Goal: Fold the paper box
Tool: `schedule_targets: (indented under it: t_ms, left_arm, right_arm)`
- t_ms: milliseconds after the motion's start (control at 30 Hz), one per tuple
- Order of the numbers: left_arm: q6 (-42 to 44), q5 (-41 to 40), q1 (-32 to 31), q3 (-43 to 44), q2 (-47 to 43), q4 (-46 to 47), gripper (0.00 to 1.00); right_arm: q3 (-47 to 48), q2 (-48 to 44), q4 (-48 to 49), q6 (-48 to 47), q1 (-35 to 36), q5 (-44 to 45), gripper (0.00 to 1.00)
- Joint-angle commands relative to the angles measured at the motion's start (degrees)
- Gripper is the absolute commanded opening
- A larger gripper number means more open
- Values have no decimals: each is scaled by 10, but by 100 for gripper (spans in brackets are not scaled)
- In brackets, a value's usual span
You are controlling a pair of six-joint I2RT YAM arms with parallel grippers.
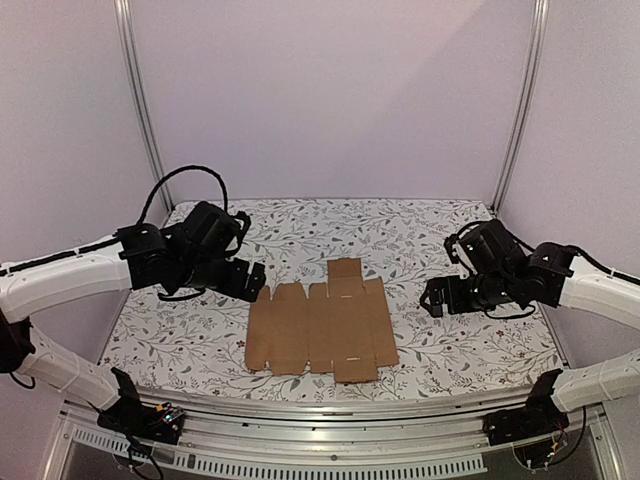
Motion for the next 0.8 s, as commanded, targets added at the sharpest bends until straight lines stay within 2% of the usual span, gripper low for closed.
schedule_targets:
  t_ms: [0,133,367,767]
  left_arm:
    - [-36,24,-3,-18,17,9,100]
    - [-54,47,-2,-30,37,22,100]
    - [-80,97,2,-60,77,70,97]
    - [-96,143,6,-74,168,109,90]
  right_arm:
    - [-27,43,102,36,-5,-134,98]
    - [-38,110,177,62,-12,-206,96]
    - [-84,183,298,129,-32,-263,91]
    - [-181,208,444,196,-37,-301,89]
